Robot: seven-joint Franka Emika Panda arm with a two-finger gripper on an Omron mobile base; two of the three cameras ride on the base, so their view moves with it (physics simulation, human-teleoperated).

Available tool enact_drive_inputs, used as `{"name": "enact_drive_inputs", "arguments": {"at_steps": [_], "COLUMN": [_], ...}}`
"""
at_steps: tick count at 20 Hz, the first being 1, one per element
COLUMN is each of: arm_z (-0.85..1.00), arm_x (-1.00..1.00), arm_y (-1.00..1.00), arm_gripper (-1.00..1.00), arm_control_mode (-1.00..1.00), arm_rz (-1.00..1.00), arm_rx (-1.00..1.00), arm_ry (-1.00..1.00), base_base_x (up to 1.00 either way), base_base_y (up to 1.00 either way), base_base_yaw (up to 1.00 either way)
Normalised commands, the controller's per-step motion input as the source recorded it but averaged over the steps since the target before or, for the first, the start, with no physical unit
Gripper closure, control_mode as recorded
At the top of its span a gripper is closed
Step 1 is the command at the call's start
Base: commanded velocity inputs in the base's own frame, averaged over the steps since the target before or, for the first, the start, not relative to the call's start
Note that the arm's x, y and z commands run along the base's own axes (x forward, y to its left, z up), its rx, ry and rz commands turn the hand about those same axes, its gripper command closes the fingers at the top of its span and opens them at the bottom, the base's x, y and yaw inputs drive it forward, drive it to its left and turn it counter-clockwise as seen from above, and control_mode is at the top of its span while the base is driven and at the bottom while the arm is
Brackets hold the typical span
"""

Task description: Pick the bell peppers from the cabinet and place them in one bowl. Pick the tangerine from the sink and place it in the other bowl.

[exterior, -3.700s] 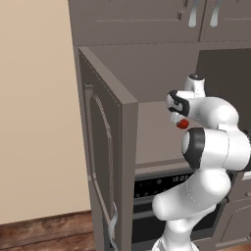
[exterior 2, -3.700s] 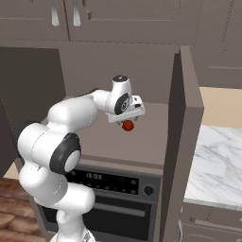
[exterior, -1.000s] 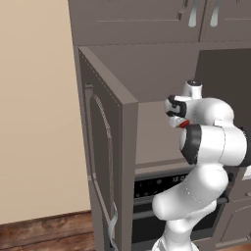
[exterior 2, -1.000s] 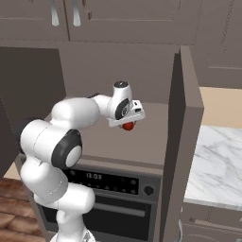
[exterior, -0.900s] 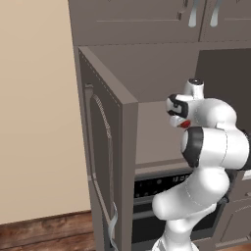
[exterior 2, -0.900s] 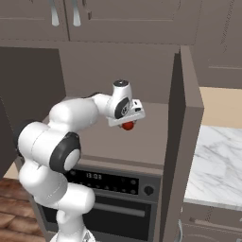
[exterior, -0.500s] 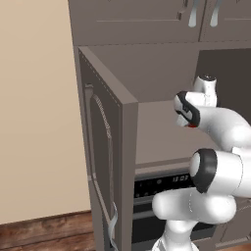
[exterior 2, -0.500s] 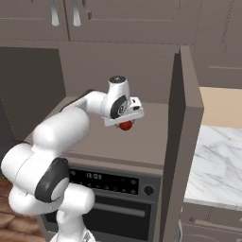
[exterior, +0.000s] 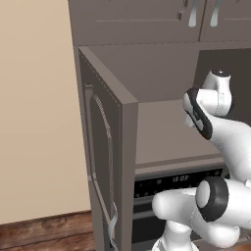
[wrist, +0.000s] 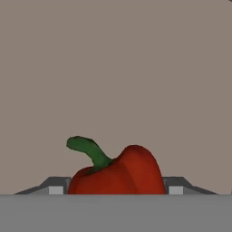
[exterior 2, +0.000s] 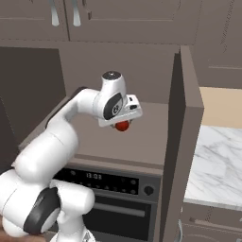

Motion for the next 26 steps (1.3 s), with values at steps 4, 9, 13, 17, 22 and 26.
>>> {"name": "enact_drive_inputs", "arguments": {"at_steps": [4,9,13,17,22,26], "arm_z": [0.24,0.15,0.25,0.24,0.26,0.22], "arm_x": [-0.91,-0.94,-0.67,-0.75,-0.54,-0.02], "arm_y": [0.02,0.06,0.32,0.48,0.63,0.77], "arm_gripper": [1.0,1.0,1.0,1.0,1.0,1.0], "arm_control_mode": [-1.0,-1.0,-1.0,-1.0,-1.0,-1.0], "arm_rz": [-0.01,0.0,0.0,-0.01,0.0,-0.02], "arm_rx": [0.0,0.0,0.0,0.0,0.0,-0.02], "arm_ry": [0.0,0.0,-0.03,-0.07,-0.05,-0.01], "base_base_x": [0.0,0.0,0.0,0.0,0.0,0.0], "base_base_y": [0.0,0.0,0.0,0.0,0.0,0.0], "base_base_yaw": [0.0,0.0,0.0,0.0,0.0,0.0]}}
